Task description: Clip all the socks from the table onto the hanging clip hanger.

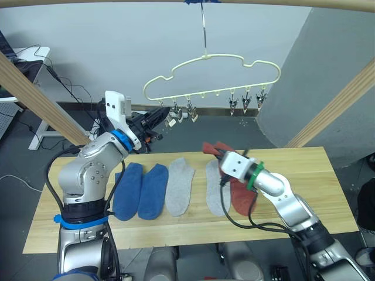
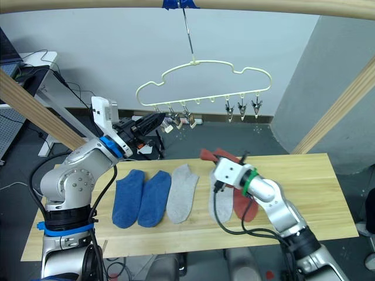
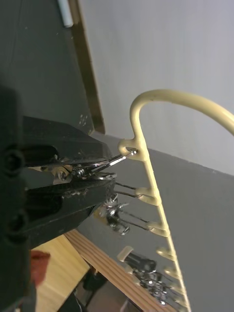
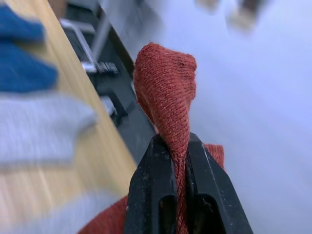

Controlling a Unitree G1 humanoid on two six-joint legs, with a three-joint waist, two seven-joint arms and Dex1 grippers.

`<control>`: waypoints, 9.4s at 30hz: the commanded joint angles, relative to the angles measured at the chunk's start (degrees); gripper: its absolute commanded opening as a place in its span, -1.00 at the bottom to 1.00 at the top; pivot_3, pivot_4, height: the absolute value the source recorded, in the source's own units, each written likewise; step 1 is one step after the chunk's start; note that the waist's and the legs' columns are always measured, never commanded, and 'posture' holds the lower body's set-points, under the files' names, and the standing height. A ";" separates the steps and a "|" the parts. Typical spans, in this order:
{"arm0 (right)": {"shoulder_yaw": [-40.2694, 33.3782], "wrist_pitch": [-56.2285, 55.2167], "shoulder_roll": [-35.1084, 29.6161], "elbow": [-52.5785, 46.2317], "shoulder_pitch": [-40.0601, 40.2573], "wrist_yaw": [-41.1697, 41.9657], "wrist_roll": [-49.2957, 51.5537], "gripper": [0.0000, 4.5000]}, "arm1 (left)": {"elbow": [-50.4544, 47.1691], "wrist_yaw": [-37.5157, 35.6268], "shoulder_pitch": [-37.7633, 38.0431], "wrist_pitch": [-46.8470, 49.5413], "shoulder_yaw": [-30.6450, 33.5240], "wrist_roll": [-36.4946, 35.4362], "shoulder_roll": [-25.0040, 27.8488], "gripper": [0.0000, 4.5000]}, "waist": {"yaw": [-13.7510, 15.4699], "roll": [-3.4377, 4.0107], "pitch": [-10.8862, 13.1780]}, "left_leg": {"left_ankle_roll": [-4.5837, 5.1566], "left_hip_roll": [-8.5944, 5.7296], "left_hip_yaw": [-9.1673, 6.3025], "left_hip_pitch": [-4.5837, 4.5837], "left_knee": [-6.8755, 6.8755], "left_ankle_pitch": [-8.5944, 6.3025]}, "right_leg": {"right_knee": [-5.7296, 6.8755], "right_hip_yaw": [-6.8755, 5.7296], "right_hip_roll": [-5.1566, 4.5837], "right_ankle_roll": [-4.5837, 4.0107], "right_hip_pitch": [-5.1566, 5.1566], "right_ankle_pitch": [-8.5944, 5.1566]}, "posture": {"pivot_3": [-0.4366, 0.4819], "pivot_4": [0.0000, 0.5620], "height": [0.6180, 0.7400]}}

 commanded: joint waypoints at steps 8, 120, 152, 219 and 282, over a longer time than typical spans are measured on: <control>0.87 -2.29 4.29 7.03 -10.84 6.16 1.52 -1.00 | -6.02 0.97 -0.59 2.93 1.26 -4.99 0.84 -0.94 | 0.97 -0.17 0.26 | -0.01 0.00 -0.19 -0.09 0.01 0.00 | -0.04 -0.14 -0.08 -0.02 -0.02 0.01 | -0.38 0.12 1.00; -26.33 32.24 -16.07 -34.05 6.96 20.45 36.60 0.85 | -13.56 7.59 21.49 -31.36 -10.90 26.74 -3.81 0.23 | 1.31 -0.06 0.41 | 0.01 -0.08 -0.01 -0.21 0.59 0.00 | 0.49 -0.01 0.05 -0.01 -0.14 -0.02 | -0.44 0.07 1.00; -29.74 36.20 -20.77 -36.74 6.90 16.65 41.85 0.85 | 10.39 15.40 5.32 -43.12 -13.37 35.71 -15.68 0.12 | 0.20 -0.16 0.47 | 0.01 -0.19 -0.03 -0.32 0.69 0.00 | 0.44 -0.05 0.13 0.19 -0.14 -0.12 | -0.59 0.13 1.00; -17.34 35.12 6.51 -4.12 11.64 -16.86 19.02 1.00 | 6.40 6.29 2.20 -37.95 -12.61 30.73 -12.09 -0.87 | -0.19 -0.13 0.49 | 0.01 -0.13 -0.05 -0.31 0.73 0.00 | 0.63 -0.04 0.11 0.03 -0.17 -0.01 | -0.52 0.11 1.00; -19.01 35.90 4.52 -5.82 14.06 -8.15 19.31 -0.01 | 2.46 4.09 3.40 -31.22 -10.66 25.32 -7.76 -0.87 | -0.02 -0.11 0.48 | 0.00 -0.14 -0.06 -0.27 0.75 0.00 | 0.70 -0.05 0.11 0.03 -0.17 -0.01 | -0.43 0.04 1.00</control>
